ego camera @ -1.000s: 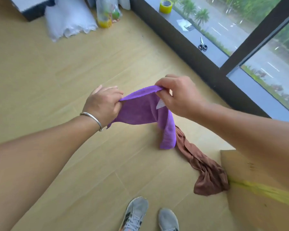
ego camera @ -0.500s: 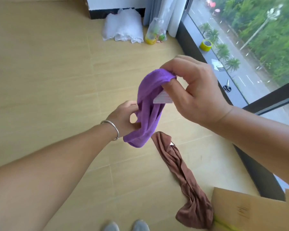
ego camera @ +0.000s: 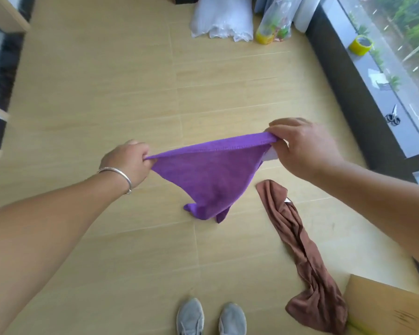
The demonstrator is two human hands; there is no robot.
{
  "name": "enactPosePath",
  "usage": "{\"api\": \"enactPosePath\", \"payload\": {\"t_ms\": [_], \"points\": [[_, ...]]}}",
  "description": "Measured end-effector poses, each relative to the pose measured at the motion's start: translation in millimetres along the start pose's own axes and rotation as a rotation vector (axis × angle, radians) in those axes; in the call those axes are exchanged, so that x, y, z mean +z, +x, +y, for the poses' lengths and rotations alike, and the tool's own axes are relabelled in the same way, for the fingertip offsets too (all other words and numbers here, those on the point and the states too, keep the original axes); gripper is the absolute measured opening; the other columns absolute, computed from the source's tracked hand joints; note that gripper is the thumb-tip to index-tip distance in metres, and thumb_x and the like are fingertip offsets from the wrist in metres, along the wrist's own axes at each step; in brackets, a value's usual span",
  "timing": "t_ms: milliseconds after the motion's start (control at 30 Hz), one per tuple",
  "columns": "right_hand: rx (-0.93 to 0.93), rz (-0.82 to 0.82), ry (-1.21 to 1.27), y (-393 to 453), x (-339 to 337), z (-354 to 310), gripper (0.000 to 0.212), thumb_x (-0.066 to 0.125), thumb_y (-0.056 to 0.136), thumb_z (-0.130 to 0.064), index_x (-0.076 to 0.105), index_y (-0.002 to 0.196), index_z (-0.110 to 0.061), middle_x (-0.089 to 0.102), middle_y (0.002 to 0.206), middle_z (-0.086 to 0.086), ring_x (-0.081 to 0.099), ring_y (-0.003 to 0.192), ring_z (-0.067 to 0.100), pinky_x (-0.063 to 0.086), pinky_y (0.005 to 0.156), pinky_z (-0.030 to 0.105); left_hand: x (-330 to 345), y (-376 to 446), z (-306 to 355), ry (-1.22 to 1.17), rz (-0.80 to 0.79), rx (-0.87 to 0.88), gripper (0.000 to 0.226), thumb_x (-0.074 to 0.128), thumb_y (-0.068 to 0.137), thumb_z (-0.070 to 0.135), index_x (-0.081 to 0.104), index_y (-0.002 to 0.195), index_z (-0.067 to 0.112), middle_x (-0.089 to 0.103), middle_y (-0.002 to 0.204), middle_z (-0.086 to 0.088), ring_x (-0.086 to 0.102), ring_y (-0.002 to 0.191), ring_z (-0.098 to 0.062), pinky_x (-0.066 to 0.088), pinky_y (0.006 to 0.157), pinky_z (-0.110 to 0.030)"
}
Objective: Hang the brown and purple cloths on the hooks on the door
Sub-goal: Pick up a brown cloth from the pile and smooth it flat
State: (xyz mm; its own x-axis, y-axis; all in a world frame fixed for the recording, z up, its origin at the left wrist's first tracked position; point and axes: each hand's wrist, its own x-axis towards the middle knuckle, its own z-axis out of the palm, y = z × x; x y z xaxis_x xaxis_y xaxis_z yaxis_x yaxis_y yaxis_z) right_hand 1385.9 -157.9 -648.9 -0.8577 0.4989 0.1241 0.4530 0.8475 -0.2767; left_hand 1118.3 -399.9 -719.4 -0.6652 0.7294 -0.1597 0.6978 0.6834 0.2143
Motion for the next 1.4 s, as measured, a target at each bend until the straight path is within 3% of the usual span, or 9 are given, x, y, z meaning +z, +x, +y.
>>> {"api": "enactPosePath", "payload": {"t_ms": [167, 267, 400, 567, 767, 967, 1067, 1133, 1400], "points": [[0.069, -0.036, -0.091, 50.5, 23.1, -17.4, 0.026, 0.042, 0.095, -0.028, 0.067, 0.1, -0.027, 0.06, 0.099, -0.005, 0.049, 0.116, 0.025, 0.039, 0.089, 0.039, -52.7, 19.4, -26.3, 0.24, 0.099, -0.047, 0.028, 0.044, 0.088, 0.025, 0.052, 0.062, 0.021, 0.053, 0.082, 0.006, 0.052, 0.103, -0.028, 0.039, 0.064, -0.033], [0.098, 0.046, -0.09, 83.3, 14.2, -29.8, 0.026, 0.043, 0.095, -0.03, 0.067, 0.106, -0.029, 0.061, 0.118, -0.002, 0.045, 0.124, 0.024, 0.036, 0.095, 0.041, -89.8, 42.7, -34.4, 0.25, 0.137, -0.158, 0.029, 0.041, 0.091, 0.025, 0.069, 0.085, 0.026, 0.05, 0.139, 0.012, 0.024, 0.142, -0.018, 0.042, 0.091, -0.04], [0.114, 0.138, -0.068, 112.6, -17.8, -45.4, 0.031, 0.042, 0.098, -0.028, 0.062, 0.123, -0.029, 0.051, 0.14, 0.004, 0.036, 0.136, 0.025, 0.029, 0.107, 0.044, -141.2, 58.6, -40.1, 0.017, 0.389, -0.085, 0.032, 0.045, 0.091, 0.021, 0.072, 0.106, 0.03, 0.043, 0.148, 0.004, 0.025, 0.142, -0.022, 0.037, 0.104, -0.044], [0.198, 0.324, 0.175, 114.3, -46.6, -67.5, 0.037, 0.043, 0.098, -0.022, 0.057, 0.133, -0.027, 0.041, 0.15, 0.005, 0.03, 0.14, 0.023, 0.027, 0.112, 0.038, -168.5, 39.2, -47.5, -0.164, 0.69, 0.002, 0.02, 0.053, 0.085, 0.024, 0.072, 0.092, 0.022, 0.059, 0.127, -0.001, 0.053, 0.113, -0.03, 0.047, 0.086, -0.043], [0.063, 0.178, 0.286, -2.6, 10.8, -72.6, 0.037, 0.053, 0.094, -0.01, 0.061, 0.129, -0.02, 0.047, 0.145, 0.008, 0.035, 0.139, 0.026, 0.034, 0.109, 0.051, -84.6, -68.6, -96.1, -0.046, 0.5, 0.22, 0.026, 0.053, 0.084, 0.022, 0.076, 0.085, 0.011, 0.069, 0.109, -0.01, 0.061, 0.111, -0.032, 0.049, 0.086, -0.042], [0.169, -0.119, 0.27, -145.1, 109.0, -57.0, 0.039, 0.062, 0.089, -0.002, 0.065, 0.124, -0.018, 0.053, 0.139, 0.013, 0.041, 0.134, 0.034, 0.035, 0.104, 0.058, 38.3, -178.7, -106.0, -0.048, 0.184, 0.239, 0.028, 0.051, 0.083, 0.024, 0.078, 0.087, 0.016, 0.071, 0.109, -0.007, 0.064, 0.107, -0.032, 0.048, 0.091, -0.054], [0.23, -0.244, 0.234, -200.0, 152.0, -50.7, 0.044, 0.067, 0.083, 0.003, 0.067, 0.122, -0.017, 0.055, 0.136, 0.016, 0.045, 0.13, 0.039, 0.037, 0.103, 0.058, 98.8, -219.5, -99.8, -0.062, 0.058, 0.233, 0.013, 0.074, 0.074, 0.013, 0.078, 0.086, 0.016, 0.072, 0.105, -0.006, 0.067, 0.103, -0.031, 0.049, 0.087, -0.057], [0.256, -0.34, 0.193, -231.9, 179.6, -44.9, 0.044, 0.069, 0.081, 0.003, 0.068, 0.12, -0.017, 0.057, 0.134, 0.016, 0.047, 0.128, 0.039, 0.039, 0.104, 0.055, 138.9, -241.8, -97.5, -0.079, -0.037, 0.203, 0.031, 0.088, 0.057, 0.002, 0.078, 0.083, 0.016, 0.073, 0.101, -0.005, 0.068, 0.099, -0.029, 0.051, 0.083, -0.057], [0.324, -0.642, 0.115, -316.6, 243.2, -30.7, 0.033, 0.069, 0.086, -0.011, 0.07, 0.117, -0.022, 0.057, 0.135, 0.013, 0.046, 0.131, 0.035, 0.037, 0.106, 0.047, 233.5, -313.4, -106.7, -0.185, -0.252, 0.196, 0.023, 0.088, 0.056, 0.008, 0.075, 0.071, 0.02, 0.072, 0.088, 0.002, 0.071, 0.09, -0.023, 0.053, 0.073, -0.025]]}}
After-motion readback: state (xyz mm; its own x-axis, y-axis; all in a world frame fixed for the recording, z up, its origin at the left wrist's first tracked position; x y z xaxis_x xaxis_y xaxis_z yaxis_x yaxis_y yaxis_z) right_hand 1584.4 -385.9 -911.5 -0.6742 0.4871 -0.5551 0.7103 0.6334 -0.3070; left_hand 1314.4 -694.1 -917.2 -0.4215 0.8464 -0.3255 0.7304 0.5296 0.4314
